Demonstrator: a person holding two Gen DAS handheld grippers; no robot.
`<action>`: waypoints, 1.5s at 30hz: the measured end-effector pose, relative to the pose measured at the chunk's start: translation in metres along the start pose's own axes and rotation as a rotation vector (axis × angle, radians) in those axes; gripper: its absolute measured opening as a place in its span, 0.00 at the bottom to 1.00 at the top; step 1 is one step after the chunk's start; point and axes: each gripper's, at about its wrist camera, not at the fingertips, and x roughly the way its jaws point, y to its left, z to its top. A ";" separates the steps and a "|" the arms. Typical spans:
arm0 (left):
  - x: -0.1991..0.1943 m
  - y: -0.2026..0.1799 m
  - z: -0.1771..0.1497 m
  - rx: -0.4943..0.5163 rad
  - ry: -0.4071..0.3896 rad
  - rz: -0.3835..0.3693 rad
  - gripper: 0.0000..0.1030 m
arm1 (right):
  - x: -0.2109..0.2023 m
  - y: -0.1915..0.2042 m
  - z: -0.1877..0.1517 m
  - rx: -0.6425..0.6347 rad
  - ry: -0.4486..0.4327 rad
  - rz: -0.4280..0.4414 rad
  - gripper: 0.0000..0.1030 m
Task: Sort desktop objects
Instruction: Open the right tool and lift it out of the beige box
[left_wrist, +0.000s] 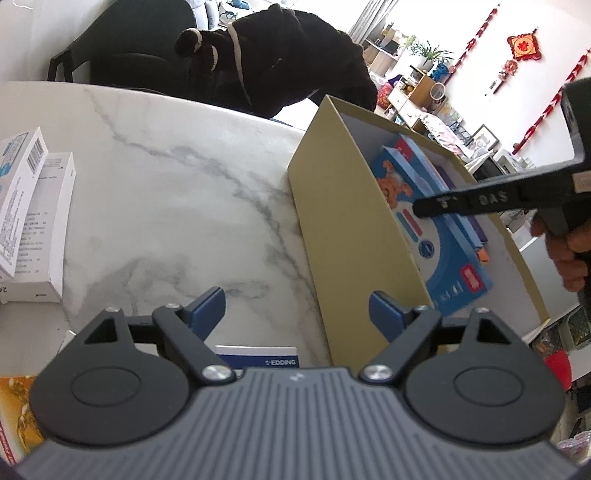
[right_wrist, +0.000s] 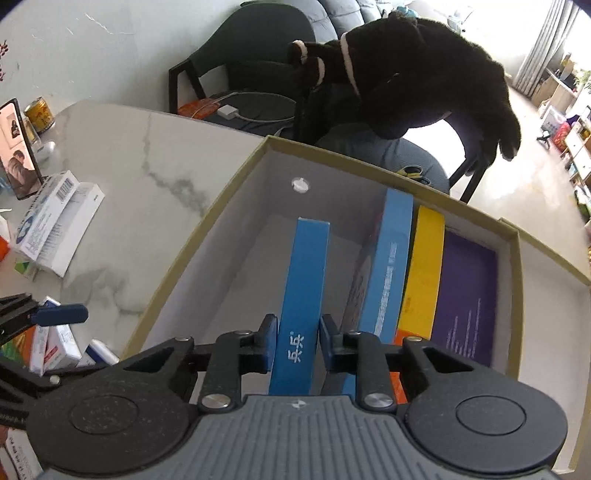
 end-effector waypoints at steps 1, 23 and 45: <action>0.000 -0.001 0.000 0.001 0.001 -0.001 0.84 | 0.001 0.001 0.000 0.001 -0.016 -0.019 0.24; -0.011 0.008 -0.001 -0.005 -0.014 0.032 0.86 | 0.030 0.009 0.008 0.008 -0.207 -0.321 0.27; -0.066 0.006 -0.045 -0.056 -0.119 0.108 1.00 | -0.095 -0.004 -0.075 0.396 -0.501 -0.053 0.84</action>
